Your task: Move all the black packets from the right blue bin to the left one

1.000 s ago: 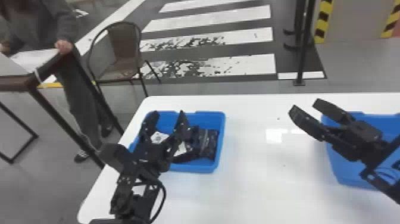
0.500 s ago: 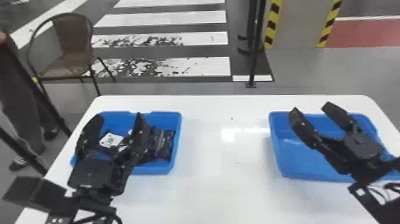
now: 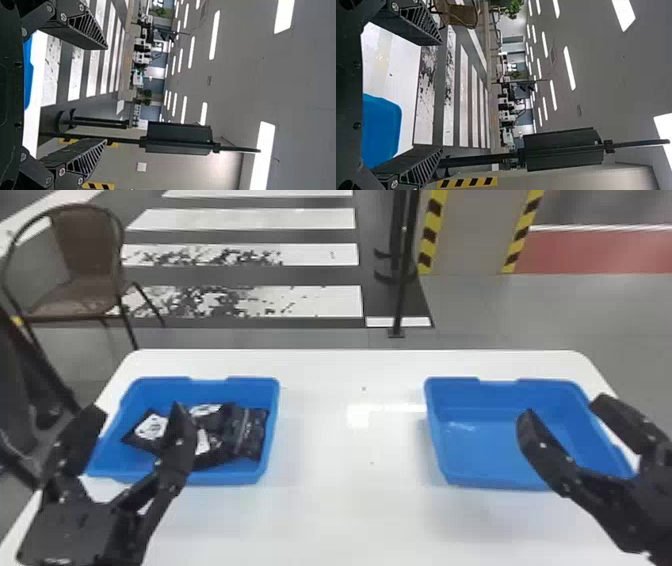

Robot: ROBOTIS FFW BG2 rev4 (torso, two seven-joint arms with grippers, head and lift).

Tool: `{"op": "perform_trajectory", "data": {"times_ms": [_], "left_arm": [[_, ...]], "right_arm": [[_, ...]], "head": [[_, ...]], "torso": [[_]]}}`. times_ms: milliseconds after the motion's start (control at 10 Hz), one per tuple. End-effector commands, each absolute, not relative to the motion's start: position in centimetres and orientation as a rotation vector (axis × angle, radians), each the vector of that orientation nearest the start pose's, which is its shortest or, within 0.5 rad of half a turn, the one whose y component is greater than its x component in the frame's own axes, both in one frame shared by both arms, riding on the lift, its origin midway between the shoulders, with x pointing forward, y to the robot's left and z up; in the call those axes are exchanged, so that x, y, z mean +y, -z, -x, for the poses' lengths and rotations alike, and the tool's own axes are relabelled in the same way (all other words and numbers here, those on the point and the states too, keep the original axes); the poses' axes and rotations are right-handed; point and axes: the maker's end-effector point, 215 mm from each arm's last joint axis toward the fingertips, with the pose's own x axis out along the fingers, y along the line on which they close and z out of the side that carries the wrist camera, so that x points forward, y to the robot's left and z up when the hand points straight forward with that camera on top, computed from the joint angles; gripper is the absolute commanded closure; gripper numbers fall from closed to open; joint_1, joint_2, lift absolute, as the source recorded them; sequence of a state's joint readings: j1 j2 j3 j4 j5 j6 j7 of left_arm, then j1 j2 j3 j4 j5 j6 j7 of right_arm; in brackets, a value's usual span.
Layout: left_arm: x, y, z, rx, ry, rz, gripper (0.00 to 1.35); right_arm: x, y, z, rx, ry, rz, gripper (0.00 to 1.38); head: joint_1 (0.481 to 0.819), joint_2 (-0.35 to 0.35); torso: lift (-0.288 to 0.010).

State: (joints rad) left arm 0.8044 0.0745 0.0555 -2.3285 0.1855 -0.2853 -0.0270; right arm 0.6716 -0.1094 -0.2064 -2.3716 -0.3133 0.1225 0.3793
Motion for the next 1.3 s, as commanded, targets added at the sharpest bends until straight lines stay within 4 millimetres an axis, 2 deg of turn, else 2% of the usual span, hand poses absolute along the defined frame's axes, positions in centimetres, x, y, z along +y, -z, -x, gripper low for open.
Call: {"op": "perform_trajectory", "data": {"times_ms": [0, 100, 200, 300, 400, 500, 700, 1200], "left_arm": [[27.3, 23.0, -35.1, -0.197, -0.027, 0.026, 0.13], [28.2, 24.6, -34.8, -0.145, -0.040, -0.017, 0.00], [28.9, 26.5, -34.3, -0.092, -0.050, -0.037, 0.00], [29.3, 27.4, -33.5, -0.072, -0.051, -0.062, 0.00], [29.1, 26.7, -32.8, -0.096, -0.050, -0.056, 0.00], [29.3, 25.7, -32.2, -0.121, -0.059, -0.055, 0.00], [30.2, 25.6, -31.8, -0.124, -0.087, -0.064, 0.00], [29.8, 25.6, -32.1, -0.125, -0.079, -0.054, 0.00]], "right_arm": [[-23.7, 25.8, -37.5, -0.001, -0.307, -0.082, 0.09], [-23.6, 27.1, -36.6, 0.043, -0.308, -0.077, 0.09], [-23.5, 27.9, -35.8, 0.075, -0.308, -0.061, 0.09], [-23.6, 28.8, -34.8, 0.112, -0.305, -0.031, 0.09], [-23.6, 28.7, -33.9, 0.126, -0.306, -0.026, 0.09], [-23.6, 28.3, -33.8, 0.120, -0.305, -0.017, 0.10], [-24.8, 28.3, -33.8, 0.121, -0.275, 0.007, 0.10], [-24.9, 28.2, -33.8, 0.119, -0.272, 0.008, 0.10]], "head": [[0.695, 0.031], [0.695, 0.045], [0.695, 0.062], [0.695, 0.078], [0.695, 0.085], [0.695, 0.095], [0.695, 0.100], [0.695, 0.088]], "torso": [[-0.140], [-0.140], [-0.140], [-0.140], [-0.140], [-0.140], [-0.140], [-0.140]]}}
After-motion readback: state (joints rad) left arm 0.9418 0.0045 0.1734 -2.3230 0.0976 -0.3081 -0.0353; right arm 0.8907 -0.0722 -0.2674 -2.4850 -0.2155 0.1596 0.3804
